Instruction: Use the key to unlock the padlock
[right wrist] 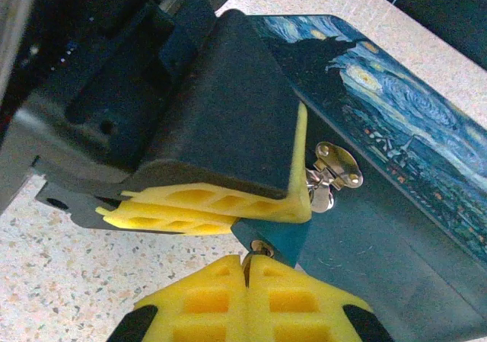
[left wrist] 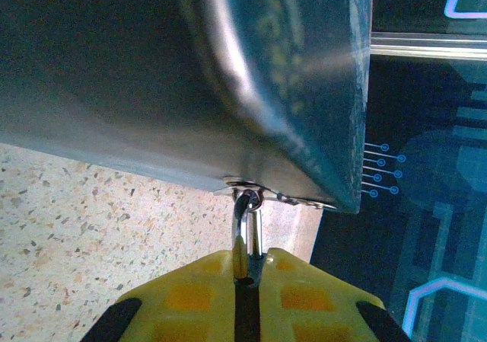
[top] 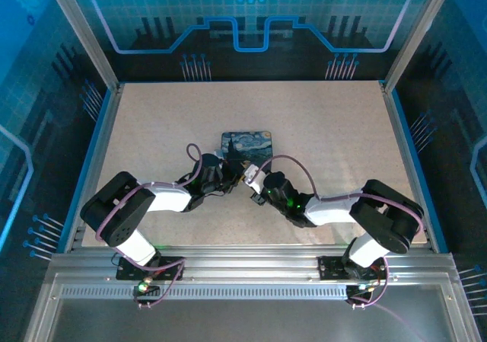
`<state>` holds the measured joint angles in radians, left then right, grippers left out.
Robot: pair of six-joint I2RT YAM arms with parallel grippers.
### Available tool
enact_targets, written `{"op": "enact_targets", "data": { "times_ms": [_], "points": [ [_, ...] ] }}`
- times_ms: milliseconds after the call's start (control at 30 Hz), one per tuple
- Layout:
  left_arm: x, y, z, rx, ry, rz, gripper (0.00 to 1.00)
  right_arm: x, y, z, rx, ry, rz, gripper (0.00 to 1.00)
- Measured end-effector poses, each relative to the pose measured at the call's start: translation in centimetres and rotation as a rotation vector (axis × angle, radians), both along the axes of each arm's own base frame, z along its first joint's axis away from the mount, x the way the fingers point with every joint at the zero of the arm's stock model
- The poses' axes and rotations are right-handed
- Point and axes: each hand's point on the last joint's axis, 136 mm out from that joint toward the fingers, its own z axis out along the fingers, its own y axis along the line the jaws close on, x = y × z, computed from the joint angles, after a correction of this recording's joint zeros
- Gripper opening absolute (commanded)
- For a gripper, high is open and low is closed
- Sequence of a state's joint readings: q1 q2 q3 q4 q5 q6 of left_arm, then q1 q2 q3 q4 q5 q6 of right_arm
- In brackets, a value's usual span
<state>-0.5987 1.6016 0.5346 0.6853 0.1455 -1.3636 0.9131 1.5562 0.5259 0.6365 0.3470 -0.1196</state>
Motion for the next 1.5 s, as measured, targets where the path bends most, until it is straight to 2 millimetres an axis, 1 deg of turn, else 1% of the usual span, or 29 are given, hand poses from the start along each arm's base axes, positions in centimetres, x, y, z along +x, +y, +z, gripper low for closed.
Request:
{"op": "enact_targets", "data": {
  "times_ms": [67, 233, 300, 367, 467, 667, 733, 900, 1033, 1133, 1200, 1333, 1400, 1500],
  "points": [
    [0.0, 0.0, 0.0, 0.001, 0.001, 0.0, 0.05, 0.0, 0.0, -0.1, 0.016, 0.015, -0.005, 0.0],
    [0.0, 0.0, -0.2, 0.01, -0.003, -0.002, 0.24, 0.0, -0.1, -0.4, 0.013, 0.026, -0.011, 0.0],
    [-0.1, 0.0, -0.3, 0.015, -0.001, -0.006, 0.3, 0.2, -0.5, -1.1, 0.002, 0.04, -0.027, 0.0],
    [-0.2, -0.2, -0.2, 0.017, -0.006, -0.014, 0.36, 0.4, -1.0, -2.3, -0.015, 0.065, -0.044, 0.0],
    [-0.4, -0.3, -0.3, 0.027, -0.012, -0.024, 0.4, 0.4, -1.4, -3.4, -0.022, 0.093, -0.057, 0.0],
    [-0.7, -0.1, -0.8, 0.056, 0.001, -0.033, 0.47, 0.4, -1.7, -3.7, 0.041, 0.135, -0.062, 0.0],
    [-0.9, 0.2, -0.6, 0.075, -0.004, -0.038, 0.5, 0.4, -1.9, -3.8, 0.068, 0.159, -0.06, 0.0],
    [-1.0, 1.9, 1.3, 0.14, -0.055, -0.028, 0.59, 0.7, -2.4, -4.1, 0.146, 0.237, -0.048, 0.0],
    [-0.4, 4.1, 3.3, 0.213, -0.107, 0.005, 0.67, 1.0, -2.7, -4.1, 0.214, 0.307, -0.032, 0.0],
    [0.3, 6.1, 4.4, 0.266, -0.135, 0.036, 0.75, 1.2, -3.2, -4.1, 0.259, 0.356, -0.025, 0.0],
    [0.7, 7.4, 4.6, 0.3, -0.136, 0.057, 0.79, 1.3, -3.5, -4.5, 0.288, 0.4, -0.021, 0.0],
    [1.8, 9.6, 4.3, 0.362, -0.11, 0.07, 0.81, 1.5, -4.2, -5.4, 0.342, 0.486, -0.023, 0.0],
    [2.6, 9.9, 4.2, 0.382, -0.098, 0.051, 0.81, 1.6, -4.4, -5.8, 0.368, 0.52, -0.024, 0.0],
    [3.8, 9.3, 3.7, 0.399, -0.085, 0.001, 0.81, 1.7, -4.5, -6.0, 0.409, 0.565, -0.023, 0.0]
  ]
}}
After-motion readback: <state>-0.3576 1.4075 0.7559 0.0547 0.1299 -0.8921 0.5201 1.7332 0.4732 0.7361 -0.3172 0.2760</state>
